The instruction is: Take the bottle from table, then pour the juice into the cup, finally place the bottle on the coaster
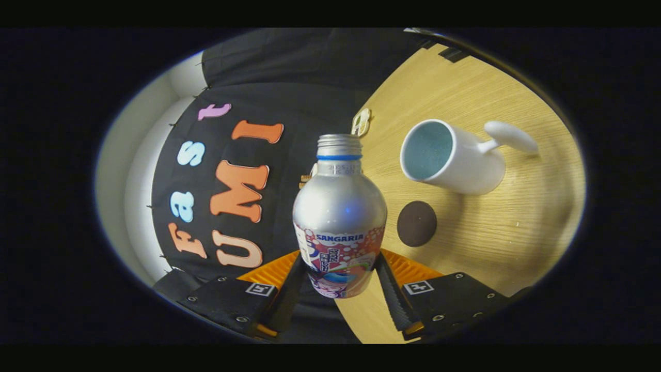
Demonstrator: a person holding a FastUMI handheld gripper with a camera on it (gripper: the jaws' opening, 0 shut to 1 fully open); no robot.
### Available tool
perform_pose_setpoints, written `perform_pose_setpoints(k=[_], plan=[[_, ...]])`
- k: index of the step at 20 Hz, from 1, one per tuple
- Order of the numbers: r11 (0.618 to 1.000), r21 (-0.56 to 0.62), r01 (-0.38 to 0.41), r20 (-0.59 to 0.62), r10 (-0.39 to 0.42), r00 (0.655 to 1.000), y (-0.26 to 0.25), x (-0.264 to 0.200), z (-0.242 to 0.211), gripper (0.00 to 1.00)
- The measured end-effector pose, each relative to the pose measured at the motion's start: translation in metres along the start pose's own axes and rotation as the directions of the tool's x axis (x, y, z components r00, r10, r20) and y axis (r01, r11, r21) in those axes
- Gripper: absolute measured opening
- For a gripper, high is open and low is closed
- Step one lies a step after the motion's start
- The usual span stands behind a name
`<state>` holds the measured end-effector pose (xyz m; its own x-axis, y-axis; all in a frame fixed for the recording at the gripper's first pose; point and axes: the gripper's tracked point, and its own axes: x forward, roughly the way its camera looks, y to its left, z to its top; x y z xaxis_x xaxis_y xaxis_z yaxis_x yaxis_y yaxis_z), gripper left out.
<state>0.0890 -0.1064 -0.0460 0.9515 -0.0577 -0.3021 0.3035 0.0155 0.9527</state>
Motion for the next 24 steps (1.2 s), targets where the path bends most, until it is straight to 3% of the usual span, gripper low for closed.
perform_pose_setpoints(k=[5,24], plan=[[0.995,0.101,-0.022,0.001,0.022,1.000,0.005,-0.001,0.003,0.75],[0.946,0.324,0.024,-0.030,-0.015,0.999,0.005,0.005,0.011,0.75]])
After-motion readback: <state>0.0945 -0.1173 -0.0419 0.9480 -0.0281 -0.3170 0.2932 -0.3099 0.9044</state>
